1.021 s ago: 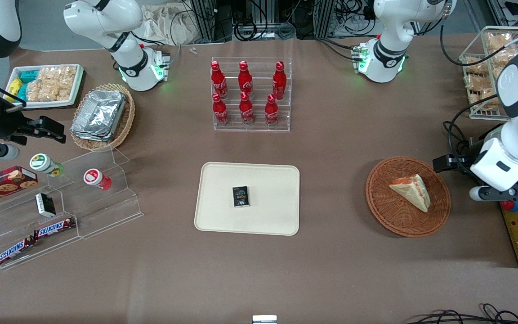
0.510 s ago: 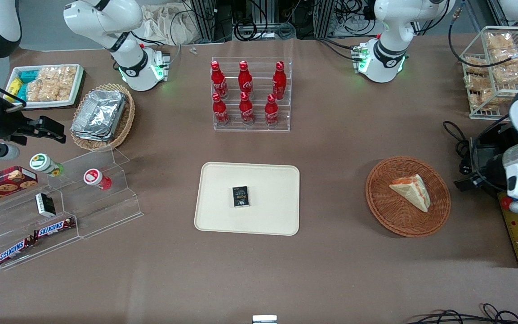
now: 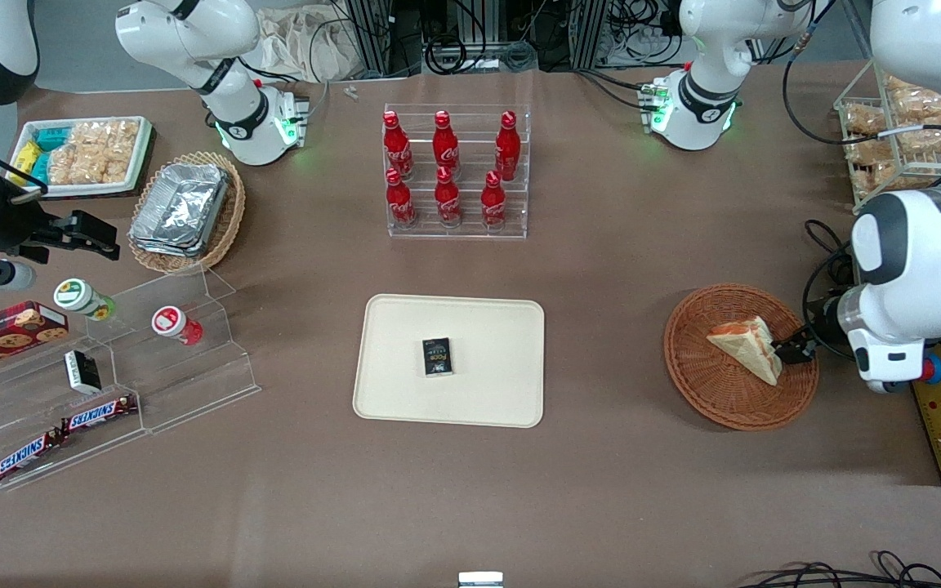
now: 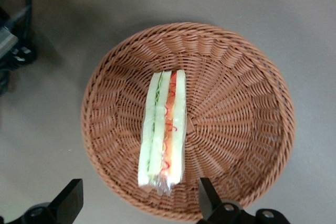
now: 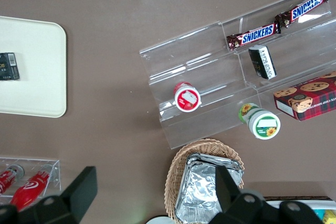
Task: Place sandwich from basket to tray
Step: 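Lower the open left gripper around the triangular sandwich in the basket, then close the left gripper on the sandwich's crust edge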
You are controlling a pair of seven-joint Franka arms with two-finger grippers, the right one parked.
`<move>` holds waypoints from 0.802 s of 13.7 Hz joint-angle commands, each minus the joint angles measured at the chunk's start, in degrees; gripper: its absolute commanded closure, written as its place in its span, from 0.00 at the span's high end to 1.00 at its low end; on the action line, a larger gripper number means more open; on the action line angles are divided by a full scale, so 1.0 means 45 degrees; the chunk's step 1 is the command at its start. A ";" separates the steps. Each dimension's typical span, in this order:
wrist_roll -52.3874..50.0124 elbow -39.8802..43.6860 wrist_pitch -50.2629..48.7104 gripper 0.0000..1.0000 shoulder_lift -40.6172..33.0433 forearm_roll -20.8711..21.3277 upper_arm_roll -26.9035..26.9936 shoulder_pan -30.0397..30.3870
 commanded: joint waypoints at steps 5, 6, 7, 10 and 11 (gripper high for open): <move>-0.0437 -0.2713 0.3600 0.99 -0.0177 -0.0077 0.0011 -0.0115; -0.0437 -0.2929 0.3934 0.99 -0.0177 -0.0077 0.0011 -0.0115; -0.0437 -0.3028 0.4092 0.99 -0.0138 -0.0077 0.0011 -0.0115; -0.0456 -0.3204 0.4328 0.99 -0.0021 -0.0117 0.0011 -0.0115; -0.0495 -0.3205 0.4367 0.99 0.0076 -0.0117 0.0011 -0.0115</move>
